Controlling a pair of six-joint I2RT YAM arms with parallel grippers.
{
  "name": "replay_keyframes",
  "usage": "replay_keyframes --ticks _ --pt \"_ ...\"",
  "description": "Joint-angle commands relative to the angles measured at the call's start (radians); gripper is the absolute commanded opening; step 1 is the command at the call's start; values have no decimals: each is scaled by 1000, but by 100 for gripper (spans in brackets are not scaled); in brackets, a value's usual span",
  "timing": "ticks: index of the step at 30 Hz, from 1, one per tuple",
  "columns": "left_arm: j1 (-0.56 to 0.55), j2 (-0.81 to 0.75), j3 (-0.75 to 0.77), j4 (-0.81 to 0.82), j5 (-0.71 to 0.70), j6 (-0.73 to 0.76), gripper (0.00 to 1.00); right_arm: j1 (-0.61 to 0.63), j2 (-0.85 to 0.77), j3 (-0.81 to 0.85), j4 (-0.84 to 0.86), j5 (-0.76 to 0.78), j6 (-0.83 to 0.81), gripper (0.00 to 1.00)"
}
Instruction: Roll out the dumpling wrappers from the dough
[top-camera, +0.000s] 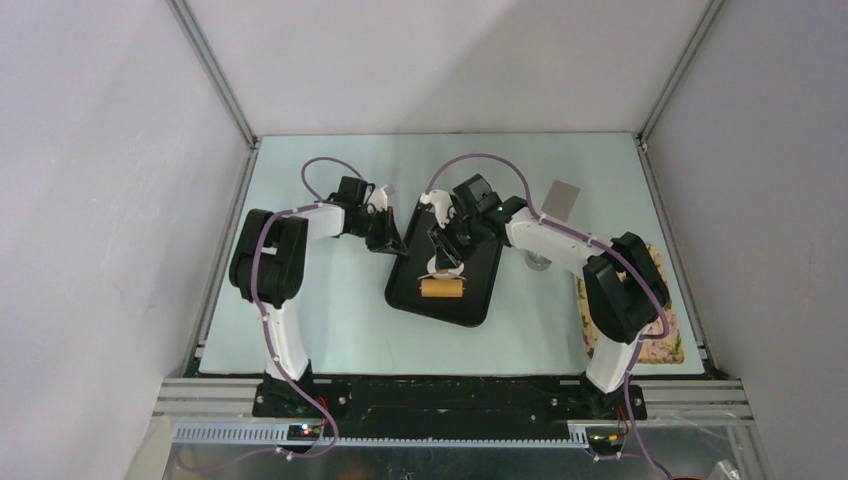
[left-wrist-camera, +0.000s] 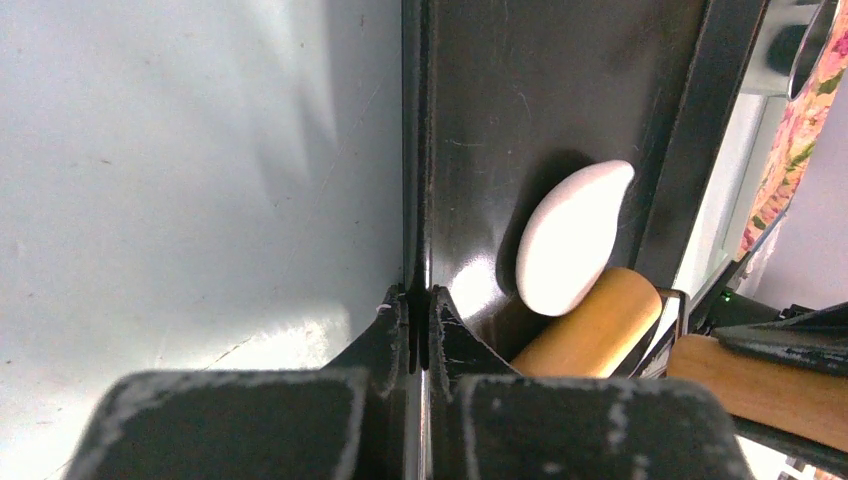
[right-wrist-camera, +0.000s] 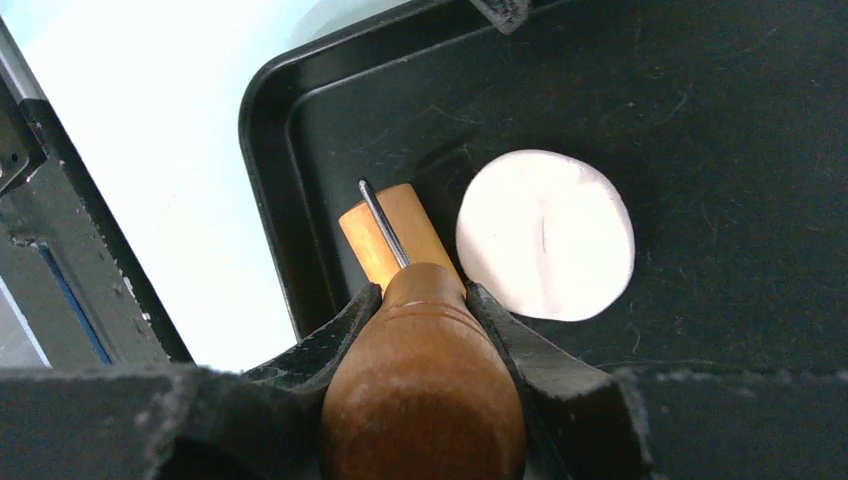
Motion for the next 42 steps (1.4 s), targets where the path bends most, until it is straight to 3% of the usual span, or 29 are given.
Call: replay_keyframes --ticks 1,6,9,13,19,29,42 --pt "9 35 -15 -93 -74 16 0 17 -5 -53 -35 15 -66 0" --pt "9 40 -14 -92 -73 16 0 11 -111 -8 -70 -30 -139 0" --pt "9 41 -14 -93 -75 15 0 -5 -147 100 -108 -26 -219 0" --pt "7 42 -13 -94 -77 15 0 -39 -93 251 -158 -53 -343 0" --pt "6 40 -14 -93 -78 16 0 -68 14 276 -118 -97 -473 0" --pt "5 40 -12 -94 -79 16 0 -63 61 86 -108 -127 -591 0" --pt "6 41 -12 -94 -78 16 0 -23 -58 -155 -94 -110 -506 0"
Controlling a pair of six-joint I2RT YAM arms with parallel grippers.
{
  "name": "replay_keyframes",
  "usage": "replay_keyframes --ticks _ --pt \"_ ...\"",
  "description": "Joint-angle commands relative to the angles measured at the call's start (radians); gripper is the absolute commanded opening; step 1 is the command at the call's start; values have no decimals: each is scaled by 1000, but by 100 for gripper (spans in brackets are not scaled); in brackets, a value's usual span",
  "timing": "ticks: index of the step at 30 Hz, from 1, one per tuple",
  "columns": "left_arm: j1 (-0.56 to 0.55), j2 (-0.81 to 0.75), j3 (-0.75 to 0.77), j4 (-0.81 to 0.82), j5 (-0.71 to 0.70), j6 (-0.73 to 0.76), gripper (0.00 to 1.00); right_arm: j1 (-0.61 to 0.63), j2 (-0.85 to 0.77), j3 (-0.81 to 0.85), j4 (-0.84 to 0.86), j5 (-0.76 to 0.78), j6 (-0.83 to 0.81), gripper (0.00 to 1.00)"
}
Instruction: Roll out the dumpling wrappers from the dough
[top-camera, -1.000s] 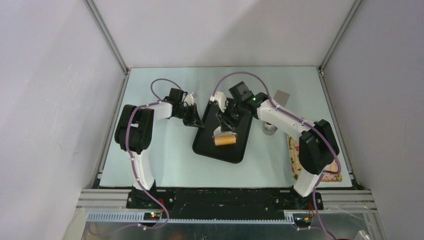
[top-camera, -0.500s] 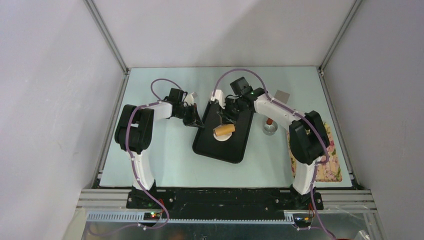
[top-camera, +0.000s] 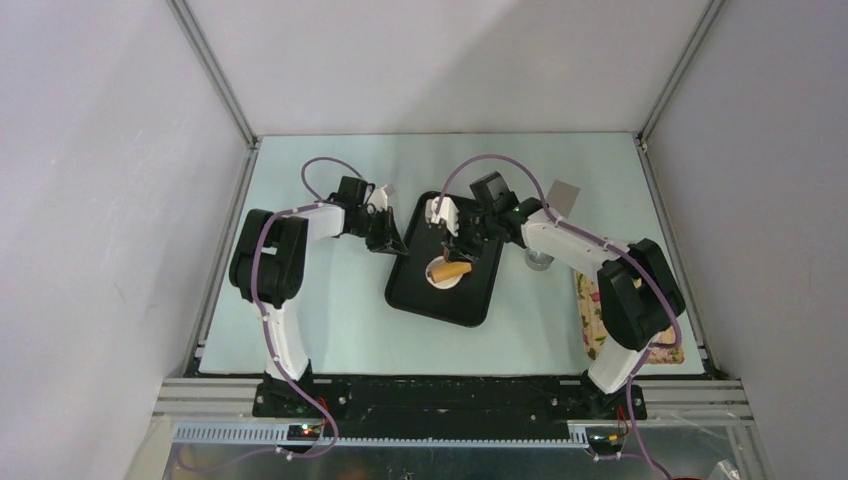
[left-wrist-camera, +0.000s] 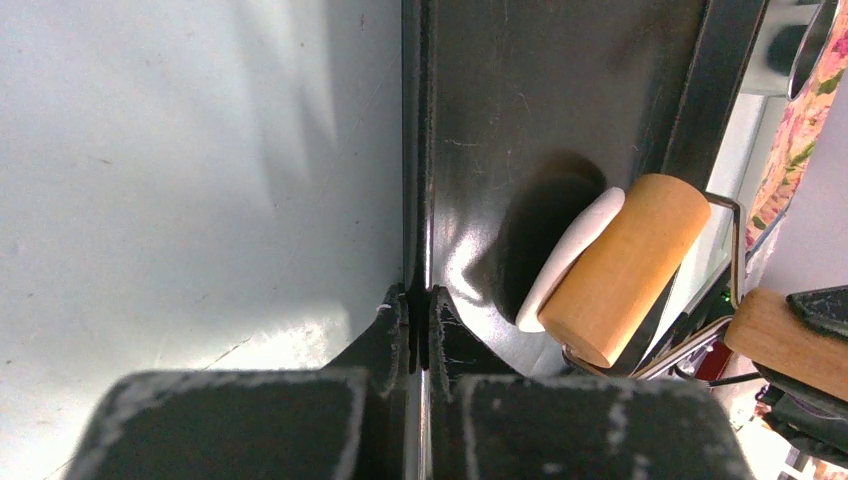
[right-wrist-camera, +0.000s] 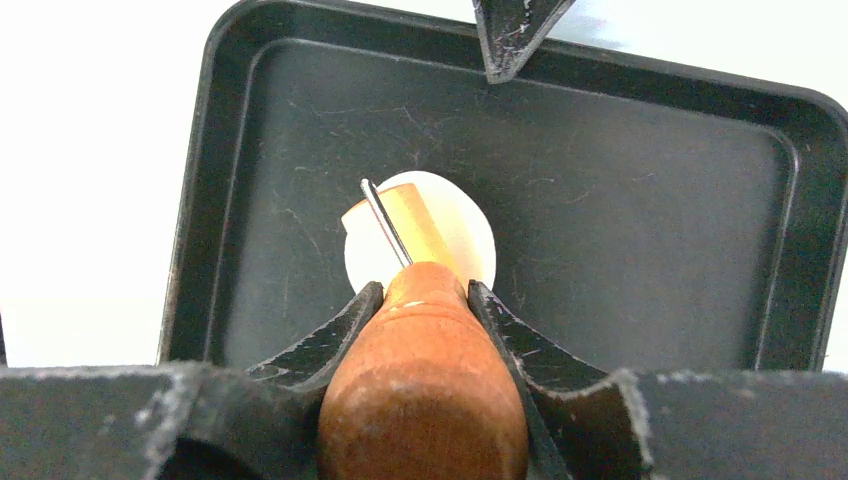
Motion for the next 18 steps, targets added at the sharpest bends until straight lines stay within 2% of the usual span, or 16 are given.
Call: replay_keyframes --ticks 1,18 --pt "6 41 -12 -93 -77 16 0 37 -1 -99 -136 37 58 0" --pt "6 36 -16 -93 -80 16 0 75 -26 -173 -187 71 146 0"
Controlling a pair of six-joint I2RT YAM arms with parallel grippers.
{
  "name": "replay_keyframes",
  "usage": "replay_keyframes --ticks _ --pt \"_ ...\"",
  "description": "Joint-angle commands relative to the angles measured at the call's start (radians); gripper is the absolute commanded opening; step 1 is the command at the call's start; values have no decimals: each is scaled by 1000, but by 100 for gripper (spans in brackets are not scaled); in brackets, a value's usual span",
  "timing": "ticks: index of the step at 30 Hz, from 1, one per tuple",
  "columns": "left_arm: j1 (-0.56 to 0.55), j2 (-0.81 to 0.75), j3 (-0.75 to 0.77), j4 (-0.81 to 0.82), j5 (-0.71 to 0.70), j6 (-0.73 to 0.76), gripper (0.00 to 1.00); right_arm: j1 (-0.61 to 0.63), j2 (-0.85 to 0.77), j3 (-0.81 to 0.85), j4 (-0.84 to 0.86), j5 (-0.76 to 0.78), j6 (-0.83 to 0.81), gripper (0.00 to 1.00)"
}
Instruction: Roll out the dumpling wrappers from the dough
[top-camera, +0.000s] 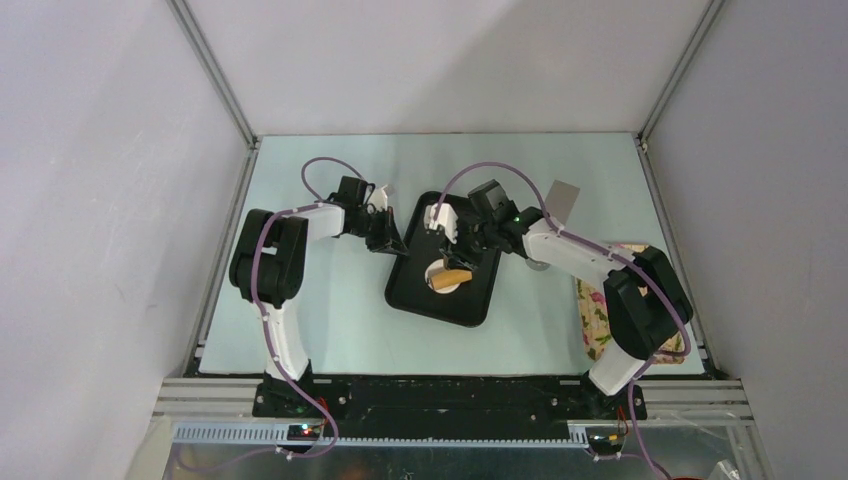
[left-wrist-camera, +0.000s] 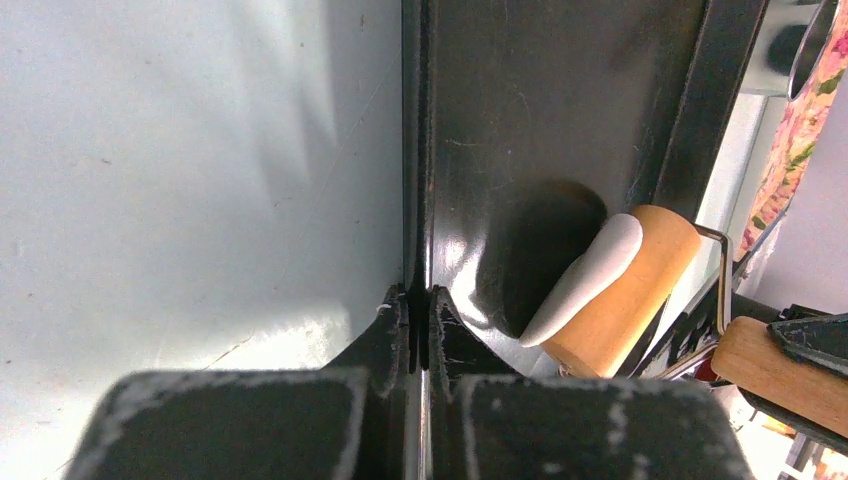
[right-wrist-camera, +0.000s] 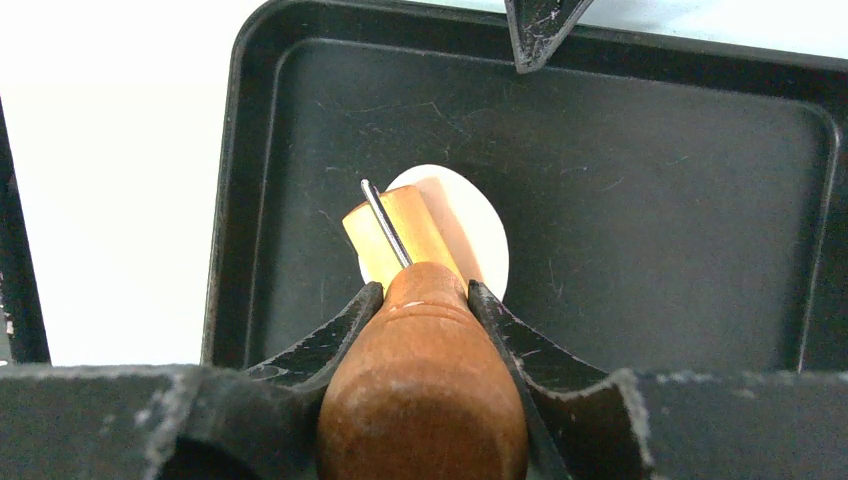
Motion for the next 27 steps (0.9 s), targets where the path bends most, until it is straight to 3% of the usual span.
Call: replay_keyframes --ticks 1,18,27 --pt "7 35 -15 -94 -79 17 0 30 36 -95 -229 17 60 0" --pt "9 36 -16 -94 -77 17 0 56 -58 -146 -202 4 109 0" --pt "9 36 -16 -93 -79 17 0 4 -150 104 -271 -63 152 0"
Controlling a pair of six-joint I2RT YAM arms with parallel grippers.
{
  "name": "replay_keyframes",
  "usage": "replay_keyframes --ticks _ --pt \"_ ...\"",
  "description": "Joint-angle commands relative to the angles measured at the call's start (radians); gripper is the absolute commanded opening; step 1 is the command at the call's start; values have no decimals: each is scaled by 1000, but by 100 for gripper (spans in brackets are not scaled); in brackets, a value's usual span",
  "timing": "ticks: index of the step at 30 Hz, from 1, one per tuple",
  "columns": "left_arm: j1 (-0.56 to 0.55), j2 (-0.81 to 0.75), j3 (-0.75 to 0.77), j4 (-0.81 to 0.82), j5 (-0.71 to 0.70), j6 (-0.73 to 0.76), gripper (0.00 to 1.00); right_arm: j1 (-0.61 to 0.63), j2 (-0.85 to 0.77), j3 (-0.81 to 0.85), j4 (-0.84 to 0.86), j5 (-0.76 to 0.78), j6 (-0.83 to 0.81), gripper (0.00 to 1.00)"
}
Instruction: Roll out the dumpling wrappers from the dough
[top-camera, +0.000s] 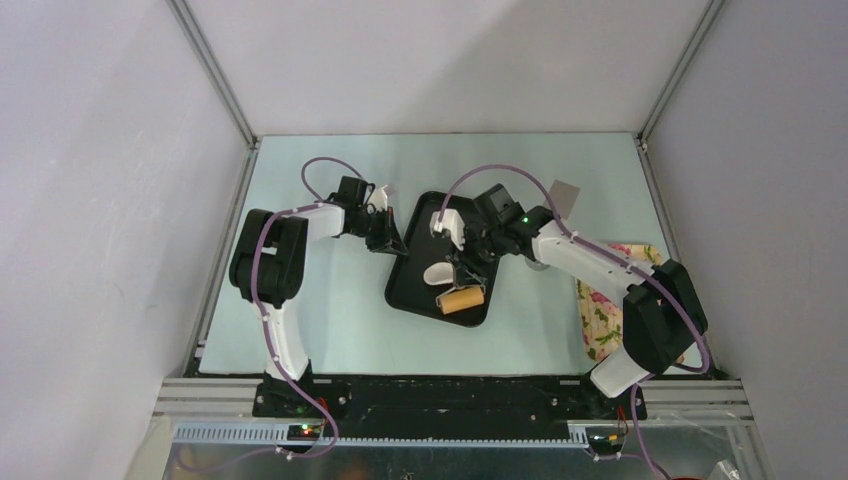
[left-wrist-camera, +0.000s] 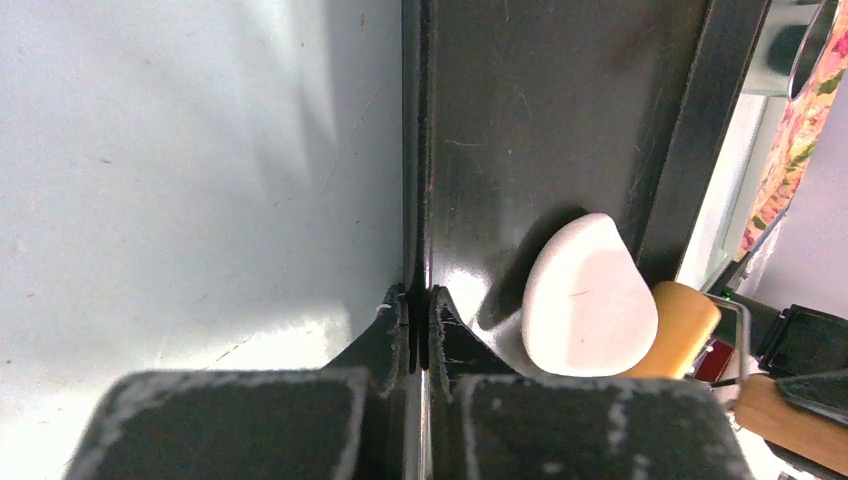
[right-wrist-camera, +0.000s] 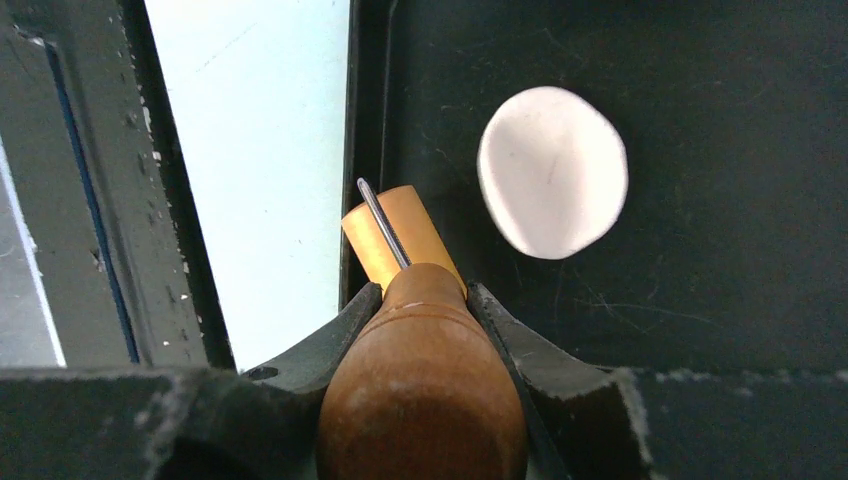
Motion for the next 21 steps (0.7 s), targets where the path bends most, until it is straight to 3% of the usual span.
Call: replay_keyframes --ticks 1,8,21 --pt "8 36 -16 -94 -79 17 0 -17 -50 138 -81 -30 36 0" --pt "9 36 -16 -93 -79 16 0 -45 -10 221 28 -29 192 0" --pt "8 33 -15 -93 -82 17 0 -1 226 208 113 176 379 0"
